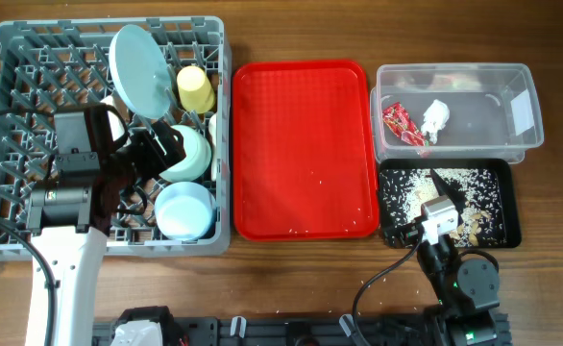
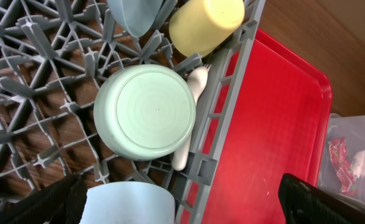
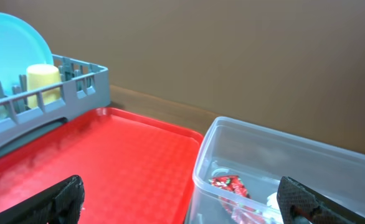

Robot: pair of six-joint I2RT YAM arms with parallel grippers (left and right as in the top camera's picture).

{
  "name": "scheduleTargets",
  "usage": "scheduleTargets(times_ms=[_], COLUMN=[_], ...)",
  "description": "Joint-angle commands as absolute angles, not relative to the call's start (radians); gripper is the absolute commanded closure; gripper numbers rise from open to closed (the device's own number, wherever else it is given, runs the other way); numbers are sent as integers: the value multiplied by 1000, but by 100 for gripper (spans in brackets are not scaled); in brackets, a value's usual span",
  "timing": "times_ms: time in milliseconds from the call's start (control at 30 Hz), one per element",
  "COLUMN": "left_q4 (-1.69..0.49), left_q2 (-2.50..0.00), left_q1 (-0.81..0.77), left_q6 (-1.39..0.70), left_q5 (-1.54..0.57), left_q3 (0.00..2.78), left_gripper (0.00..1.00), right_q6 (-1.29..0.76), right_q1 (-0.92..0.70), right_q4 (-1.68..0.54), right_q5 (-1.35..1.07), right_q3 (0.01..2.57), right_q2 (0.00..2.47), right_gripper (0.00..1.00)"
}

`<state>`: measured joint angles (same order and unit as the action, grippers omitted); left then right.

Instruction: Sort waste into correct bins and load items into the dishwasher rack

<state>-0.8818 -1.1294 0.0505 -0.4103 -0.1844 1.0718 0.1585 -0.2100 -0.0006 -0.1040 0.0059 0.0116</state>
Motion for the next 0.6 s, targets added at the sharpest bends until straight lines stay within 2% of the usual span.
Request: scheduleTargets(times_ms=[0, 100, 233, 433, 567], left_q4=[-880, -880, -880, -880, -880], left_q2=[-1129, -1129, -1129, -1129, -1129], left_q1=[47, 47, 47, 47, 47], left_q6=[-412, -412, -412, -412, -412], left_q5=[-197, -197, -197, -197, -197], left_q3=[1082, 1082, 1082, 1082, 1082], left_gripper=[0, 0, 0, 0, 0], right_q6=[187, 187, 38, 23, 23], right_q1=[-212, -212, -212, -212, -212], right_q4=[2, 2, 28, 9, 9], right_q5=[-75, -54, 176, 4, 5], right_q3=[5, 5, 5, 5, 5], right_q2=[2, 2, 2, 2, 4], right_gripper=[0, 0, 0, 0, 0])
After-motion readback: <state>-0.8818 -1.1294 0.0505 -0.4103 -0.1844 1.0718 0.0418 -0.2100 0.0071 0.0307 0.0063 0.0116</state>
